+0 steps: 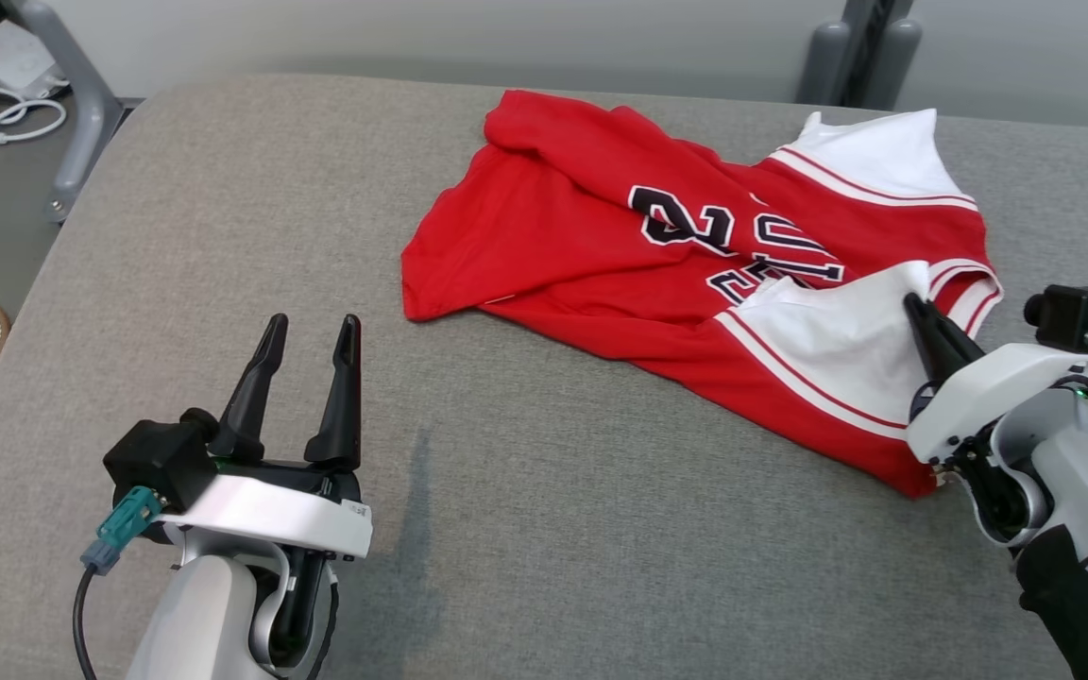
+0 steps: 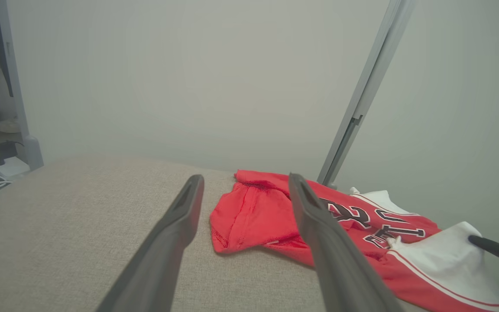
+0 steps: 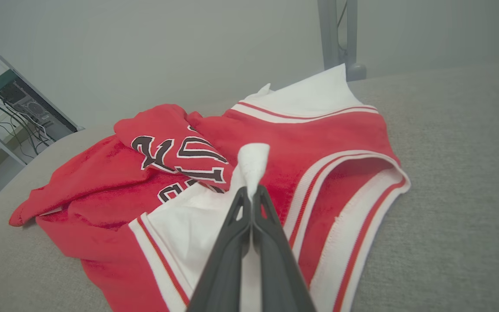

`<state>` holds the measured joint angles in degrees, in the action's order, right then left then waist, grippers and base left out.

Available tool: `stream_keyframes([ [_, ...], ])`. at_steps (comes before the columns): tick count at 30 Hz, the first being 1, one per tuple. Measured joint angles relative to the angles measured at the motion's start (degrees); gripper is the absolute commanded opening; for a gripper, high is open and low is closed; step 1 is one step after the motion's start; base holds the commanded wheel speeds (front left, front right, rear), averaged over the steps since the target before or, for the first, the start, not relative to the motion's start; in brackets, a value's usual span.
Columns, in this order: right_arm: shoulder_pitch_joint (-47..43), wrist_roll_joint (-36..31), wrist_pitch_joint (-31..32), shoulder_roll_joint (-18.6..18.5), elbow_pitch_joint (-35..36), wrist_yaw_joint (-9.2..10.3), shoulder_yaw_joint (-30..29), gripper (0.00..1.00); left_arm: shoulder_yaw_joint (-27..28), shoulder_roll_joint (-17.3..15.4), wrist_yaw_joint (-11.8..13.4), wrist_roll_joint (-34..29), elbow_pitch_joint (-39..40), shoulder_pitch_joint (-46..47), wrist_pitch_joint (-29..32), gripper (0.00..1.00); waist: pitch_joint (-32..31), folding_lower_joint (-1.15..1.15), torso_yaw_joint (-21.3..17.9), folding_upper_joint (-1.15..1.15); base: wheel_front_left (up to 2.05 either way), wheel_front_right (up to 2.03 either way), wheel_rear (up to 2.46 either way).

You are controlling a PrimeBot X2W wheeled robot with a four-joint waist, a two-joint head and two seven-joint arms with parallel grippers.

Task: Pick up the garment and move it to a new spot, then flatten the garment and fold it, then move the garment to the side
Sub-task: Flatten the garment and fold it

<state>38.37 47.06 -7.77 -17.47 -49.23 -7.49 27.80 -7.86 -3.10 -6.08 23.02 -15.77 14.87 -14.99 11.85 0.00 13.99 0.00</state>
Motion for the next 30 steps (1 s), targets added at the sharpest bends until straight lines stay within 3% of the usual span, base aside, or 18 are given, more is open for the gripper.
stream_keyframes([
  [6,-1.3,3.6,-3.0,-0.5,8.1,0.0,6.3,0.0,2.1,0.1,-0.3,0.3,-0.5,-0.2,0.0,1.0,-1.8,0.0,-2.7,0.0,0.0,0.0,0.0],
  [10,-5.2,9.3,-2.6,-1.3,19.2,0.0,11.2,0.0,3.7,0.2,-0.4,0.7,-1.1,-0.9,0.0,1.0,-3.4,0.0,-5.1,0.0,0.0,0.0,0.0],
  [18,-15.1,17.1,6.3,-9.6,38.2,0.0,21.2,0.0,5.7,0.3,-0.4,1.0,-1.6,-2.7,0.0,1.0,-7.1,0.0,-10.9,0.0,0.0,0.0,0.0],
  [24,-19.8,19.6,12.0,-13.8,44.1,0.0,24.0,0.0,5.5,0.3,-0.5,1.0,-1.9,-3.4,0.0,1.0,-9.1,0.0,-13.8,0.0,0.0,0.0,0.0],
  [30,-22.3,19.9,18.1,-17.7,45.2,0.0,24.9,0.0,5.1,0.3,-0.5,1.1,-2.1,-4.0,0.0,1.0,-9.8,0.0,-14.9,0.0,0.0,0.0,0.0],
])
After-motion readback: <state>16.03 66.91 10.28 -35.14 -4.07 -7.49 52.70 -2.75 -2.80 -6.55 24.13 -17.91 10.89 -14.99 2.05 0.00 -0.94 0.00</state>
